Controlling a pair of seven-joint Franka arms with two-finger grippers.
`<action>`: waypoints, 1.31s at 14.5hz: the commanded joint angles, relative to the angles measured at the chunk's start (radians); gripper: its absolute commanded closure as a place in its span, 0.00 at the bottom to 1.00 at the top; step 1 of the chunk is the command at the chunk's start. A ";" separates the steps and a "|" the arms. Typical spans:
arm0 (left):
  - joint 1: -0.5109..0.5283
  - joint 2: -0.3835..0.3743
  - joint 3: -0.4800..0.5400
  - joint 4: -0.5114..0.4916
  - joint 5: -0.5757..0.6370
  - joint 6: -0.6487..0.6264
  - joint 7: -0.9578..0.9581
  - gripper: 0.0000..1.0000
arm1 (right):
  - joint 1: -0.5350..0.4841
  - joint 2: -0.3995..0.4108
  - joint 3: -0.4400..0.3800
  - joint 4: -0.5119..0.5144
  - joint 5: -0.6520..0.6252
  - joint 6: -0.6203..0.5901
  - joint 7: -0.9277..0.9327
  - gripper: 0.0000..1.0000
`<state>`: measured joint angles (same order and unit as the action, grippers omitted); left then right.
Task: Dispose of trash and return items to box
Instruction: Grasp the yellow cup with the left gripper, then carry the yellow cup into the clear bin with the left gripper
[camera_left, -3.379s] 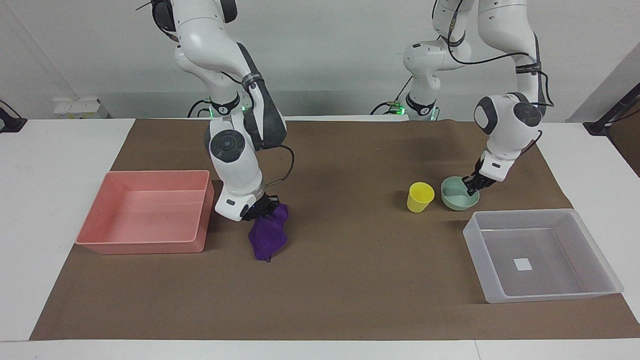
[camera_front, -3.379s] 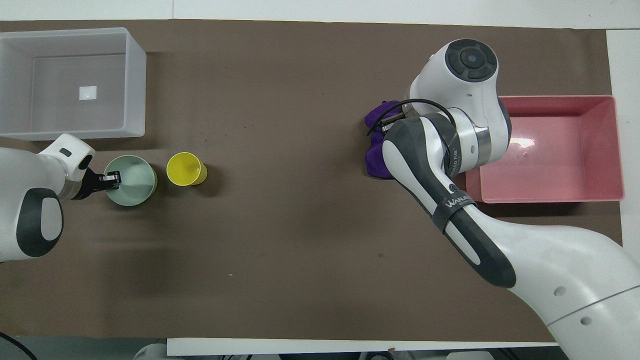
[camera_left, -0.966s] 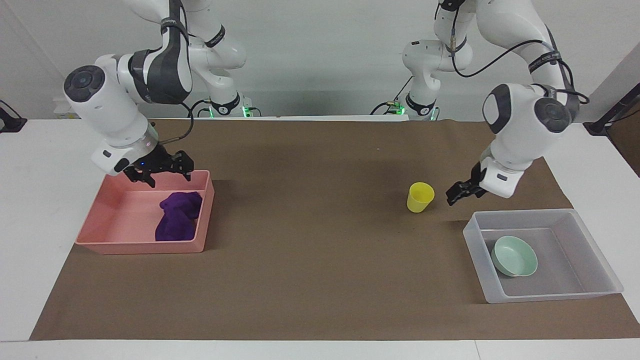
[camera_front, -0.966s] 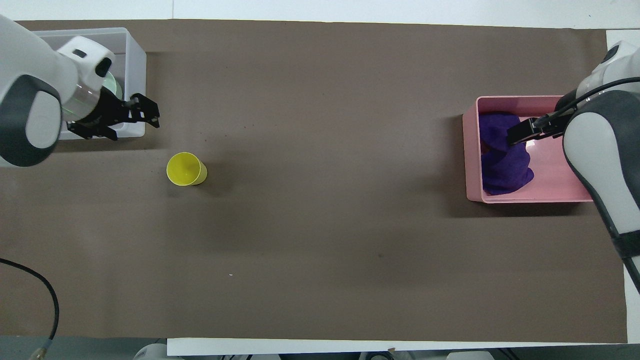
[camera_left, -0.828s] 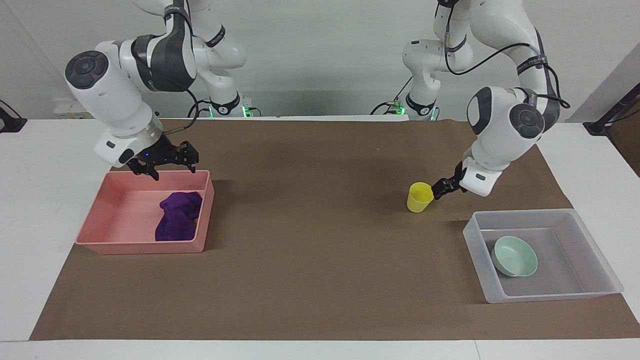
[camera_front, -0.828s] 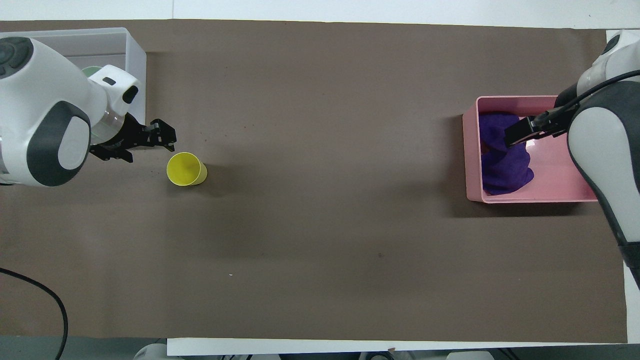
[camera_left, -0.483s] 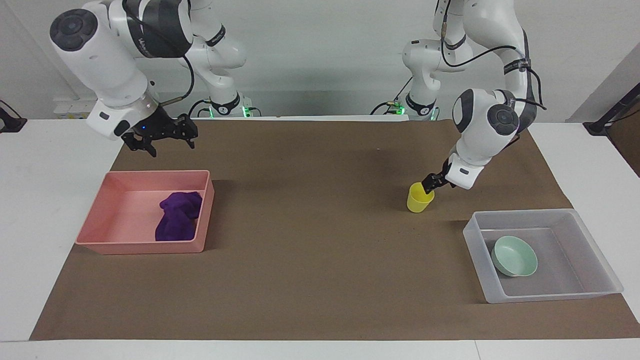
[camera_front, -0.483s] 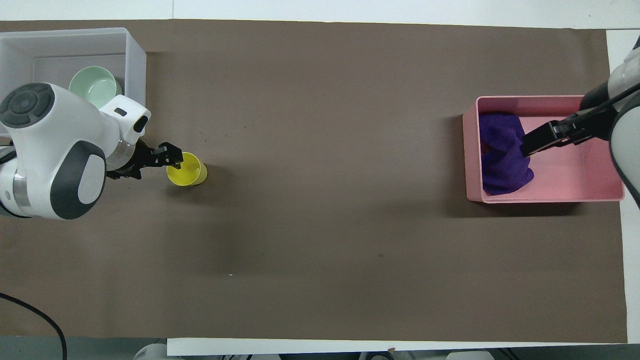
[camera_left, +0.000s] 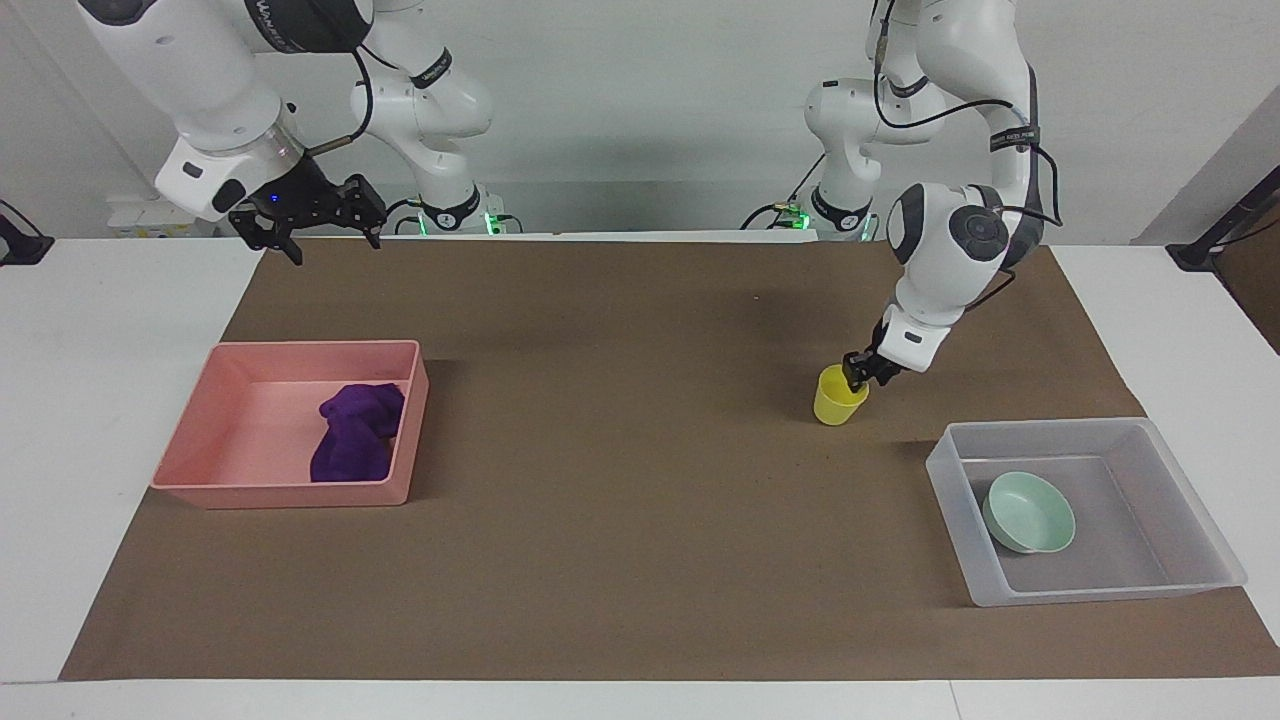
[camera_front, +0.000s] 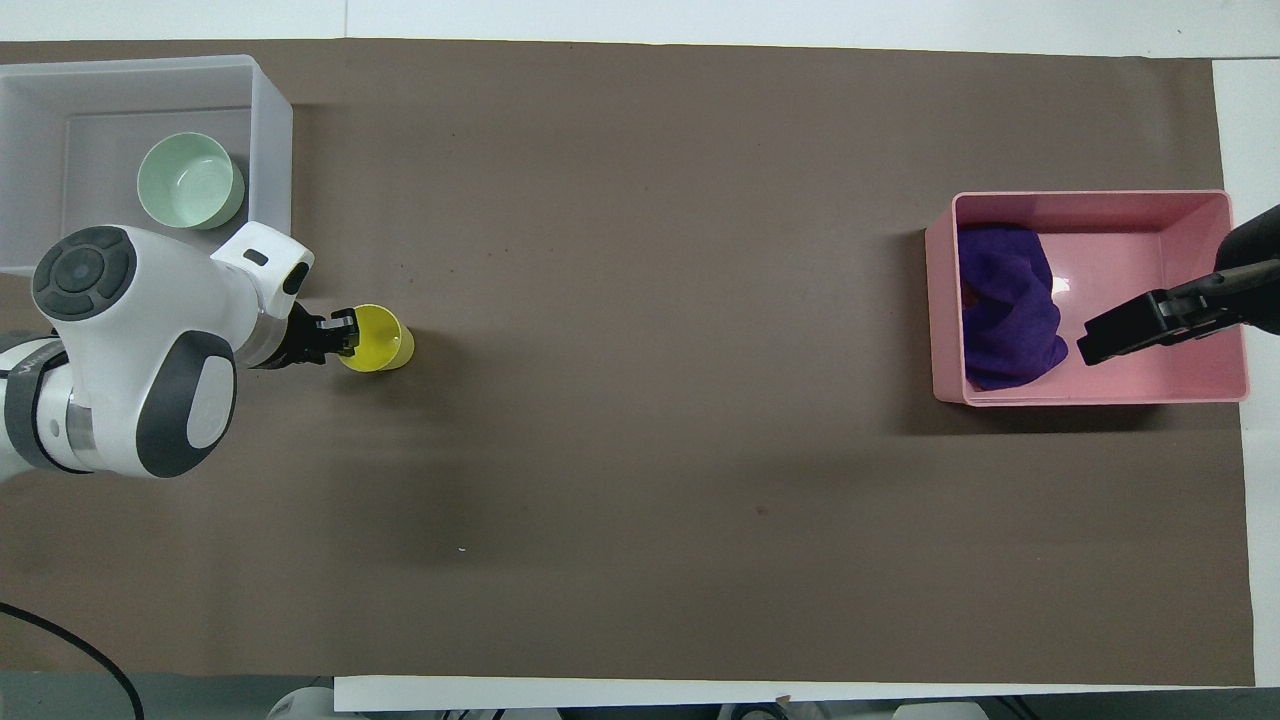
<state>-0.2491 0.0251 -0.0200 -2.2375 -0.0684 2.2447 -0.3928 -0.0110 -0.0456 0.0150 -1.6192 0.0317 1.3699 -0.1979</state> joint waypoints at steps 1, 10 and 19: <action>-0.016 -0.013 0.011 0.065 0.007 -0.066 -0.026 1.00 | -0.001 -0.030 0.006 -0.047 -0.010 0.012 0.017 0.01; 0.187 0.097 0.034 0.602 -0.014 -0.349 -0.035 1.00 | -0.007 -0.037 0.005 -0.077 -0.015 0.107 0.084 0.01; 0.332 0.317 0.048 0.616 -0.041 -0.119 -0.034 1.00 | -0.009 -0.037 0.003 -0.079 -0.016 0.106 0.084 0.01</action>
<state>0.0727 0.2950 0.0312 -1.6514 -0.0985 2.0819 -0.4218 -0.0132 -0.0558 0.0129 -1.6651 0.0286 1.4548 -0.1269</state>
